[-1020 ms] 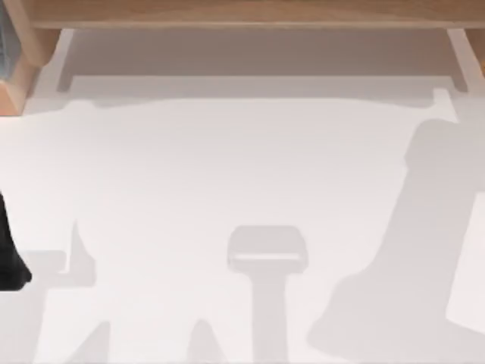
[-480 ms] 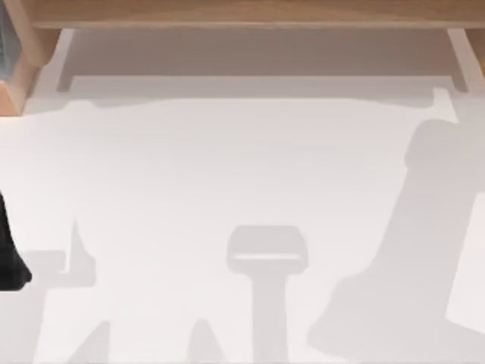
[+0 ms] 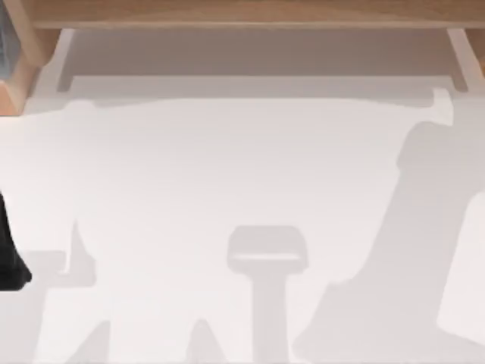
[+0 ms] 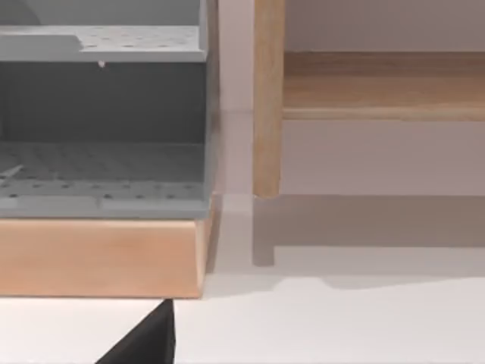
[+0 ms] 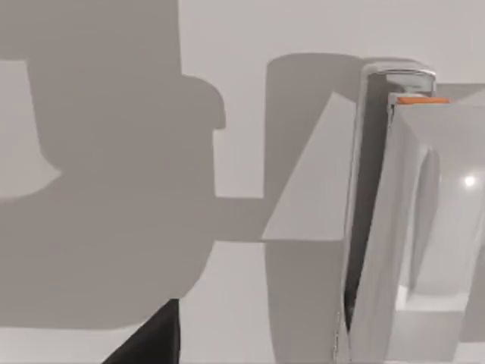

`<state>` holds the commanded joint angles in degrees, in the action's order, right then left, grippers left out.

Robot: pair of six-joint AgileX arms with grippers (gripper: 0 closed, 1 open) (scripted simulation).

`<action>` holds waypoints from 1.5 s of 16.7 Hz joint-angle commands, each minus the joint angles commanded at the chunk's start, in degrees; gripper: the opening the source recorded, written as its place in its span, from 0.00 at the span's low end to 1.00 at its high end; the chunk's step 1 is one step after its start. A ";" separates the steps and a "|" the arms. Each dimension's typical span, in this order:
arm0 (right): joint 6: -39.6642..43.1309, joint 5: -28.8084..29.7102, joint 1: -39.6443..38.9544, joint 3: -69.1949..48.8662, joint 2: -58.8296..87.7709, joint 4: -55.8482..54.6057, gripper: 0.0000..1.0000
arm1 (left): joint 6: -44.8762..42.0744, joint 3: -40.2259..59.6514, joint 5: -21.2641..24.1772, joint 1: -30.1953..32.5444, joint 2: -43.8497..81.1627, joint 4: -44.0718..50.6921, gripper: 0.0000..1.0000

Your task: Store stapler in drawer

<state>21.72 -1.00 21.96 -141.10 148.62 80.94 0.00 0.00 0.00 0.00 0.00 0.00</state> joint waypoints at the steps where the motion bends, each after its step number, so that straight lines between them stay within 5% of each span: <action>1: 0.84 -0.36 0.10 1.78 -1.95 -1.62 1.00 | 0.00 0.00 0.00 0.00 0.00 0.00 1.00; 8: 11.10 -5.35 3.03 20.57 -20.56 -28.75 1.00 | 0.00 0.00 0.00 0.00 0.00 0.00 1.00; 25: 50.17 -26.53 24.58 87.30 -45.30 -134.73 1.00 | 0.00 0.00 0.00 0.00 0.00 0.00 1.00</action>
<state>71.89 -27.53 46.54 -53.81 103.32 -53.79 0.00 0.00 0.00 0.00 0.00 0.00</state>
